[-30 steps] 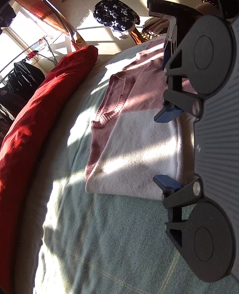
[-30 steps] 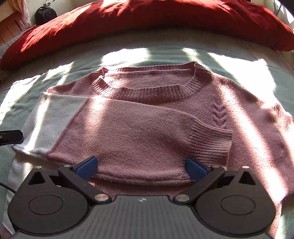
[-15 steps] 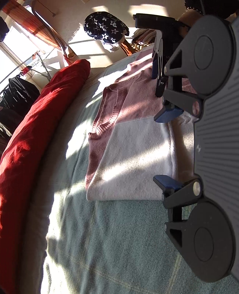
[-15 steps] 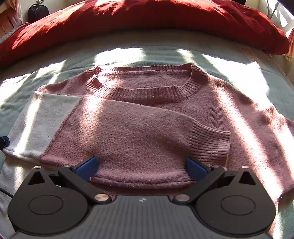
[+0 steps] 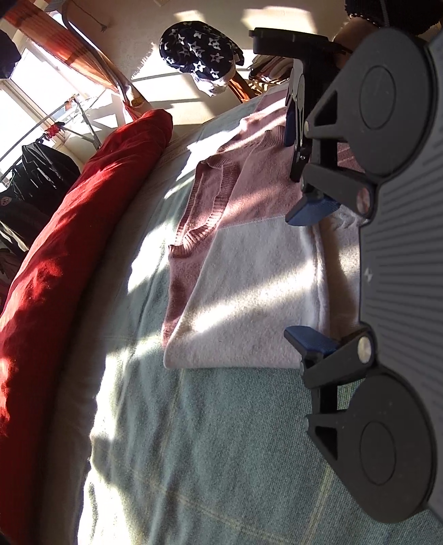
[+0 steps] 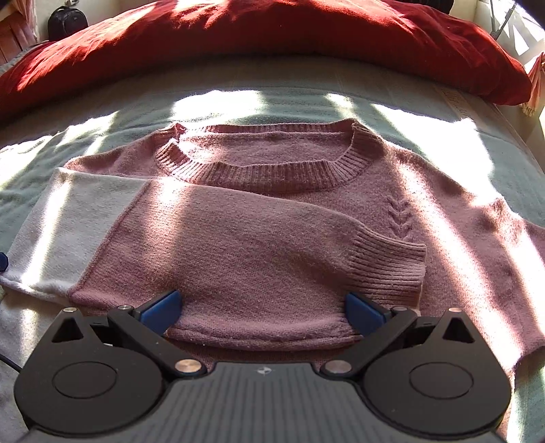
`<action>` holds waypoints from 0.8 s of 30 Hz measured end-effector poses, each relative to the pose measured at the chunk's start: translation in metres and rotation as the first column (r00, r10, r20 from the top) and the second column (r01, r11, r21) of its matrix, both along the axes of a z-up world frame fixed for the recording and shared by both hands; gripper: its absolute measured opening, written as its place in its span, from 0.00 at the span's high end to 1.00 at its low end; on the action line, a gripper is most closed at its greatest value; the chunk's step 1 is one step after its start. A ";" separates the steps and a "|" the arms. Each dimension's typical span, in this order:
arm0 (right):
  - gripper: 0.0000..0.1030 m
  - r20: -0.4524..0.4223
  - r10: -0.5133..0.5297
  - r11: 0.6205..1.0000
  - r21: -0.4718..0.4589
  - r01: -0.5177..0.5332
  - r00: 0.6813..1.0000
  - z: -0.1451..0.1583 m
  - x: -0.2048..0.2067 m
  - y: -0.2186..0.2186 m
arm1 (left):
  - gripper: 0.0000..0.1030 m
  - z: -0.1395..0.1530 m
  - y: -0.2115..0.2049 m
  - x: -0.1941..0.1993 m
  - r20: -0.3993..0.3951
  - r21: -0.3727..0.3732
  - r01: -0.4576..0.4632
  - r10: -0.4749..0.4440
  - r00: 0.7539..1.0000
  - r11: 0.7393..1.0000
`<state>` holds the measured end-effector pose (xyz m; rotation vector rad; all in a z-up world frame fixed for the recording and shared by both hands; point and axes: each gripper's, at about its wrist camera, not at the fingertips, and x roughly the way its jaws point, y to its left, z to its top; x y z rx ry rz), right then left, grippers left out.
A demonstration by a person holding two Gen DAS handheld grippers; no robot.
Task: Fold clothes
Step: 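Smooth the folded side of the sweater with the open left tool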
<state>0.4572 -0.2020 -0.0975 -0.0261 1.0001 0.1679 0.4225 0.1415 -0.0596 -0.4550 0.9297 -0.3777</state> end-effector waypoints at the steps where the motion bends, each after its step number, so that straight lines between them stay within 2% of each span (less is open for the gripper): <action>1: 0.00 0.008 -0.001 1.000 -0.002 0.001 1.000 0.000 -0.001 0.000 | 0.37 0.001 0.001 -0.003 0.000 -0.002 -0.006 0.006 1.000 1.000; 8: 0.00 0.041 0.020 1.000 0.003 -0.020 0.999 -0.001 -0.004 -0.002 | 0.36 0.010 0.001 -0.024 -0.011 0.077 -0.074 0.075 0.997 0.994; 16: 0.00 0.030 0.074 0.996 0.039 -0.075 0.997 0.000 -0.003 -0.010 | 0.33 0.022 -0.031 -0.031 0.008 0.096 -0.132 0.131 0.991 0.987; 24: 0.00 0.037 0.075 0.993 0.087 -0.078 0.996 0.000 -0.004 -0.018 | 0.32 0.021 -0.053 -0.034 0.003 0.107 -0.121 0.122 0.993 0.987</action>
